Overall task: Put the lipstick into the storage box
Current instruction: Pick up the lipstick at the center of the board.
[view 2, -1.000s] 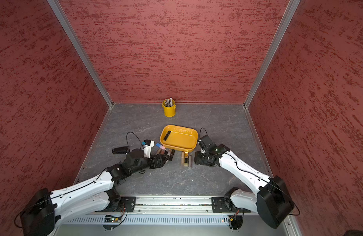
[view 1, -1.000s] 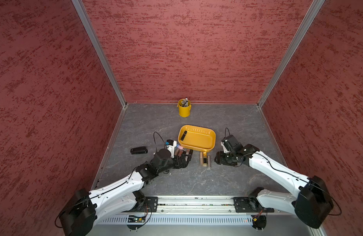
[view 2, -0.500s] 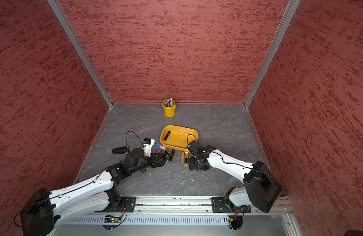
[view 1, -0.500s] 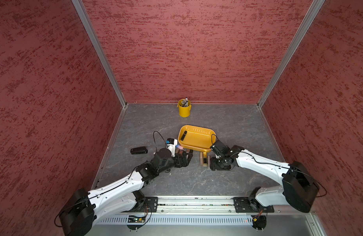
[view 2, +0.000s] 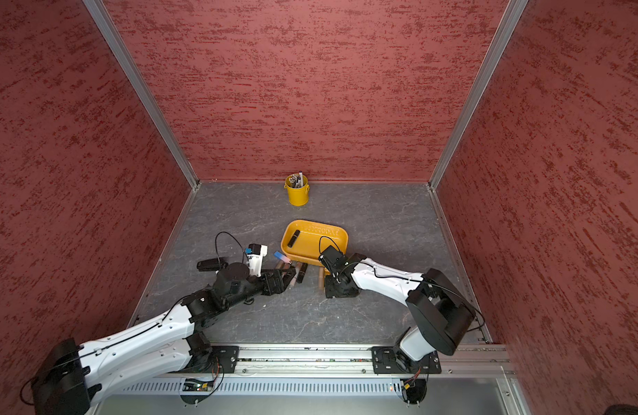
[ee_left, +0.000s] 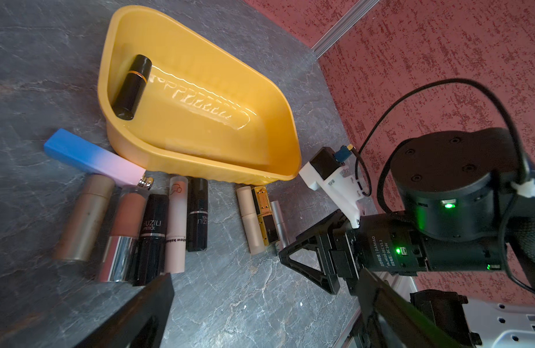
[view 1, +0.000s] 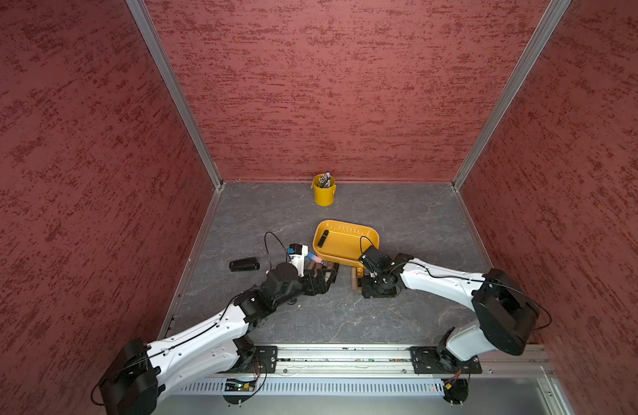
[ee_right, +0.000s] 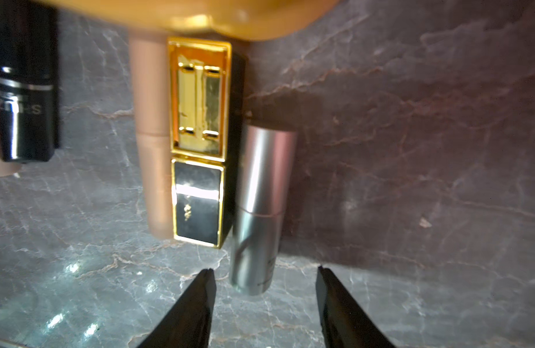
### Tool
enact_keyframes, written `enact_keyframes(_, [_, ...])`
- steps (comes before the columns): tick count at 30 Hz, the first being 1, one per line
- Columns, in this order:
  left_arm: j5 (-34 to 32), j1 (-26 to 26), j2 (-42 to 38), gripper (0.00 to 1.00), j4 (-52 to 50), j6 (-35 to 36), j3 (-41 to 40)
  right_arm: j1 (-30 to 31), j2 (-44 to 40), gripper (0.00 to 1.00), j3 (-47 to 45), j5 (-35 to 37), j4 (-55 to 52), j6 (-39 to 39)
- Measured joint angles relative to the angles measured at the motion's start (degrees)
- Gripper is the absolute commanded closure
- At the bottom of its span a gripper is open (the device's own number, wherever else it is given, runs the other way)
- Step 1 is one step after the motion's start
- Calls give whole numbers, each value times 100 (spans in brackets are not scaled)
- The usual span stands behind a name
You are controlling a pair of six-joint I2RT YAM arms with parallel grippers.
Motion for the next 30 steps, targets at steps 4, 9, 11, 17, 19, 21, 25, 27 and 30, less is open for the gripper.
enact_keyframes(4, [-46, 0, -133, 0, -57, 0, -2, 2, 127, 46, 13, 70, 2, -7])
enact_keyframes(9, [-109, 0, -249, 0, -140, 0, -2, 7, 299, 48, 166, 168, 35, -33])
enact_keyframes(11, [-118, 0, -271, 0, -173, 0, -2, 9, 380, 50, 223, 192, 79, -55])
enact_keyframes(17, [-140, 0, -328, 0, -293, 0, -7, 20, 577, 58, 354, 216, 120, -118])
enact_keyframes(19, [-146, 0, -348, 0, -326, 0, -9, 22, 603, 61, 374, 236, 120, -136])
enact_keyframes(21, [-149, 0, -372, 0, -348, 0, -9, 22, 608, 63, 376, 249, 125, -140])
enact_keyframes(25, [-166, 0, -402, 0, -354, 0, -9, 22, 610, 67, 374, 256, 131, -140])
enact_keyframes(27, [-184, 0, -402, 0, -358, 0, -9, 22, 608, 69, 369, 258, 138, -140])
enact_keyframes(30, [-214, 0, -402, 0, -358, 0, -9, 22, 595, 72, 345, 282, 149, -138])
